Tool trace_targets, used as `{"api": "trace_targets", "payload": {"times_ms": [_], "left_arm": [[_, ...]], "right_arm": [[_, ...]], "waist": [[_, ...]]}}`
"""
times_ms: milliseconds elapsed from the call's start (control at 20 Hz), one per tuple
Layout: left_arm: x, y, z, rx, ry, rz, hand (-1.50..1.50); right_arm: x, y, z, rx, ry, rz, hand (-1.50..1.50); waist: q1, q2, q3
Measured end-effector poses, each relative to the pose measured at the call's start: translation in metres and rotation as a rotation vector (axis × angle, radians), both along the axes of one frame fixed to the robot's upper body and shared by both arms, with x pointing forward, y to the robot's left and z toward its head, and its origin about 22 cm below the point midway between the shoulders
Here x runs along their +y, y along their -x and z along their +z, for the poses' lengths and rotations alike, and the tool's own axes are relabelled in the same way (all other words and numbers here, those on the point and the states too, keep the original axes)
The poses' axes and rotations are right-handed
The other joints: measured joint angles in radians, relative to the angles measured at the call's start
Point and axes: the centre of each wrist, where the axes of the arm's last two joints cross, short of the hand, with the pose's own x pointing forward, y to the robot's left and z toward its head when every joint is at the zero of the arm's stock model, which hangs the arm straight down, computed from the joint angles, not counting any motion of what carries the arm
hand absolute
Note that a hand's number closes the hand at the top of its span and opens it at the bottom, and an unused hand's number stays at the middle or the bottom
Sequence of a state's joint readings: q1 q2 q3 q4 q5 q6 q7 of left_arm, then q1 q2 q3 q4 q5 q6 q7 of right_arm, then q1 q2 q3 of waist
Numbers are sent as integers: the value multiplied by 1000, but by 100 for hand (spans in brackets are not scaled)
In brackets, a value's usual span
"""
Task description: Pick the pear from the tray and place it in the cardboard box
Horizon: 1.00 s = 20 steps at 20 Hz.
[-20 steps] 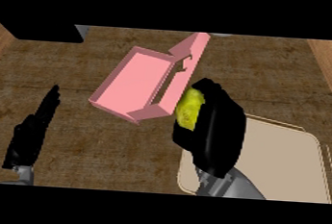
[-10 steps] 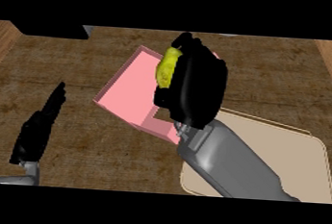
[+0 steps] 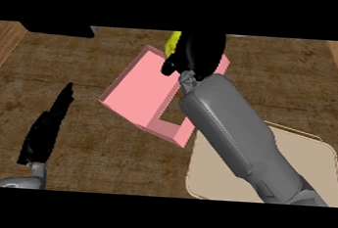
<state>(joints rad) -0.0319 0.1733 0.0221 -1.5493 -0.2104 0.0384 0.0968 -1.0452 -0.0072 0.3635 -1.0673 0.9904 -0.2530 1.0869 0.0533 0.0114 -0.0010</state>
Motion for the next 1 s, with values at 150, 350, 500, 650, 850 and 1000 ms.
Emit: {"api": "trace_targets", "payload": {"times_ms": [150, 350, 500, 650, 850, 1000], "left_arm": [[-3, -7, 5, 2, 5, -10, 0], [0, -10, 3, -6, 6, -13, 0], [-3, -12, 5, -7, 7, -28, 0], [-9, -13, 6, -12, 6, -39, 0], [-10, -11, 7, -13, 6, -41, 0], [-11, -11, 4, -12, 3, -33, 0]], "right_arm": [[-1, -17, -7, 50, -17, -17, 150], [-9, -36, -24, 118, -43, -59, -150], [-16, -43, -42, 144, -94, -93, -150], [-22, -50, -55, 154, -125, -130, -150], [-29, -56, -65, 100, -189, -152, -150], [-31, -58, -63, -6, -257, -166, -150]], "waist": [[5, 3, 0], [10, 6, 0], [21, 8, 0], [33, 12, 1], [41, 15, 1], [35, 15, 1]]}}
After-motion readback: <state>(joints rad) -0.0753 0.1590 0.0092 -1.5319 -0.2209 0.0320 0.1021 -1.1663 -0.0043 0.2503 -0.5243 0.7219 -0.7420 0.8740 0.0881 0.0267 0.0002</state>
